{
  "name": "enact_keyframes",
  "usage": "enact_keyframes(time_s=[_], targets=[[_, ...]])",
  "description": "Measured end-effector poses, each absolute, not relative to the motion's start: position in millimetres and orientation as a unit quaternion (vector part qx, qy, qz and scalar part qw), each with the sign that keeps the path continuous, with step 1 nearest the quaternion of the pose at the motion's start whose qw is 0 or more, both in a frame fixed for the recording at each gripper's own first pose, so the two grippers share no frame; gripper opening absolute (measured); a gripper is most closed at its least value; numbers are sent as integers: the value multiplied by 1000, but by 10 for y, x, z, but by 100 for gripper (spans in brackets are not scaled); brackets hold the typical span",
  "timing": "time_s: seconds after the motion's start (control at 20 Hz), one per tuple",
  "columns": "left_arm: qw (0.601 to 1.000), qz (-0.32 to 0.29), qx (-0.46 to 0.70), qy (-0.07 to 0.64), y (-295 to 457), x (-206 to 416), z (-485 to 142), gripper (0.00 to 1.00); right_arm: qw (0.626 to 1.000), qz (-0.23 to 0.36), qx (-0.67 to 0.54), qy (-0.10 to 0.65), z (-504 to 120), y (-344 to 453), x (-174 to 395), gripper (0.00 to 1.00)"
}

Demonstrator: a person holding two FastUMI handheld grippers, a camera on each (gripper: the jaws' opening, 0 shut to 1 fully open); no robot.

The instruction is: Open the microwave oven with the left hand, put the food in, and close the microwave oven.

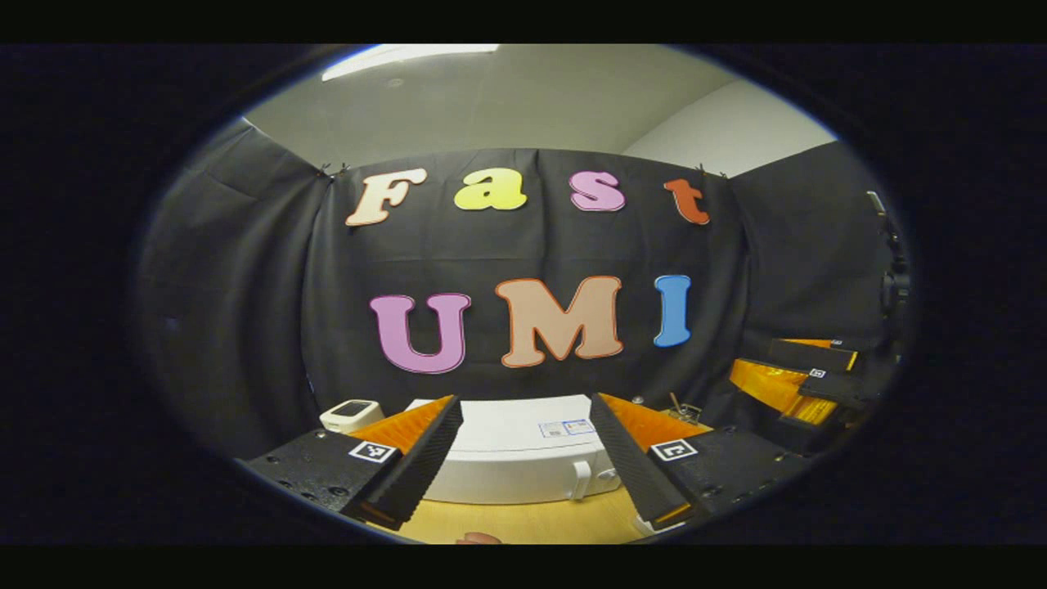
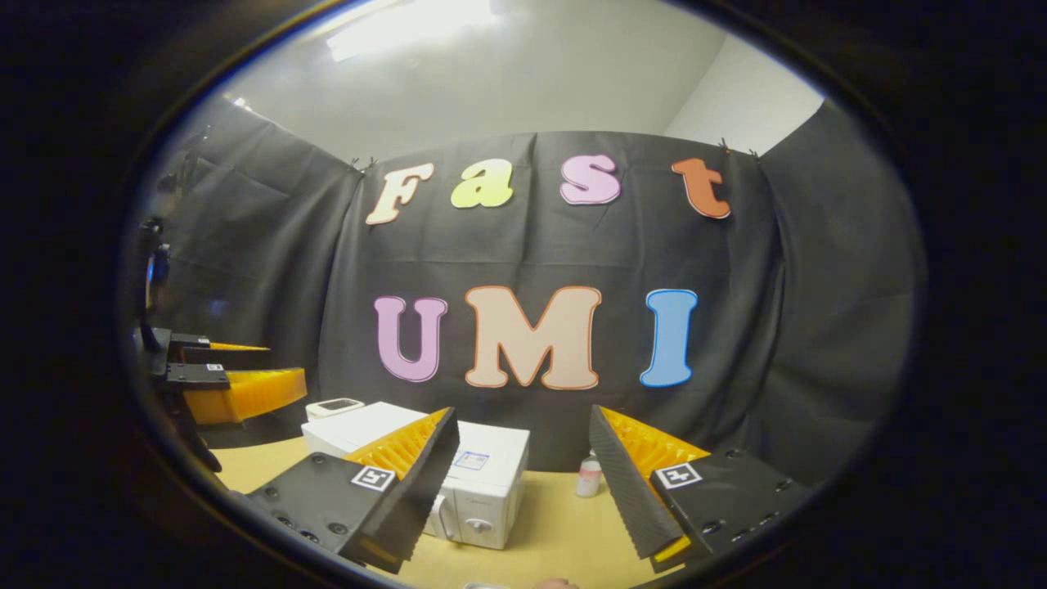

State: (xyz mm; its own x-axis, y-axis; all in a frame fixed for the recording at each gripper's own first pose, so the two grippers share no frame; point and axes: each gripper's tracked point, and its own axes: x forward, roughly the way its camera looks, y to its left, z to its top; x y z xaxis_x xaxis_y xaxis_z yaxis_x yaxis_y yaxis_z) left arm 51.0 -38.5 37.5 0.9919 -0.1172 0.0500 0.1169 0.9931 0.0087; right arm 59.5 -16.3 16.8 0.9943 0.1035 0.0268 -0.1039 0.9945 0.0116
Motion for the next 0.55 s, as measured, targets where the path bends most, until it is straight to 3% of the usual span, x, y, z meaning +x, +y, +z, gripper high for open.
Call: enact_keyframes(time_s=[0.55], targets=[[998,-55,4,-25,-316,401,406,97,998,52,7,-20,269,-93,473,96]])
